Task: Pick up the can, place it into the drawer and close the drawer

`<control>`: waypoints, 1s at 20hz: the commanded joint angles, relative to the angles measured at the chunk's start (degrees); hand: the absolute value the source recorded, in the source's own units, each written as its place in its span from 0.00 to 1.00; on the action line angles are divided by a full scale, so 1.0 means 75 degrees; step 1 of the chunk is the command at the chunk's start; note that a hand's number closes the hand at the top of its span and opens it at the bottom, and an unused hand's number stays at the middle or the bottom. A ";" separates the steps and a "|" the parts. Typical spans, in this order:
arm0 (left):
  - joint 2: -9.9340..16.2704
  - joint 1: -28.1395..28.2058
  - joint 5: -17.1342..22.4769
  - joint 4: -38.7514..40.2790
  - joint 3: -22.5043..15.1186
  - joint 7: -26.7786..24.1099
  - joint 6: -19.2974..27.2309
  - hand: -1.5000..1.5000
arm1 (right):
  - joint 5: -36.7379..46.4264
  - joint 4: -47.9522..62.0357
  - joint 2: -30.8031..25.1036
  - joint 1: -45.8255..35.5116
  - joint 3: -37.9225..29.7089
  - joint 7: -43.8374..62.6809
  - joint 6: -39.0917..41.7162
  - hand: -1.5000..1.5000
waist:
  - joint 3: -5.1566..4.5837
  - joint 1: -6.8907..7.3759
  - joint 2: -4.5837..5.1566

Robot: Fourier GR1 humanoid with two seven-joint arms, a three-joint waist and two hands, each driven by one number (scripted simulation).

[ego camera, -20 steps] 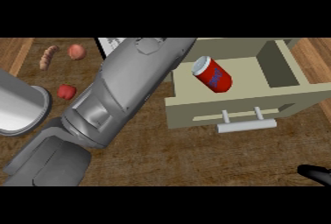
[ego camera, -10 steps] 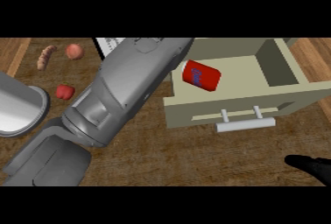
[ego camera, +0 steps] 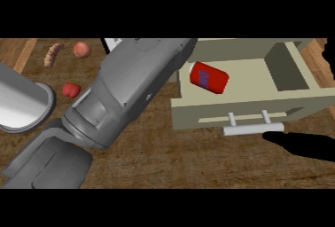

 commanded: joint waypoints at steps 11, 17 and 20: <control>0.0001 -0.0297 -0.0139 0.0425 -0.0010 -0.0140 -0.0140 0.00 | 0.3509 0.3673 0.0017 -0.1382 0.1652 -0.1068 -0.1299 0.00 | -0.0003 0.0469 -0.0075; 0.0362 -0.0036 -0.0075 0.0047 0.0255 -0.0006 -0.0576 0.00 | 0.4286 0.5765 0.0485 -0.2436 0.1772 -0.1362 -0.2162 0.00 | -0.0012 0.0705 -0.0165; 0.0718 0.0196 -0.0282 0.0202 0.0223 -0.0063 -0.0687 0.00 | 0.4458 0.6521 0.0648 -0.2664 0.1659 -0.1647 -0.2700 0.00 | -0.0009 0.0610 -0.0148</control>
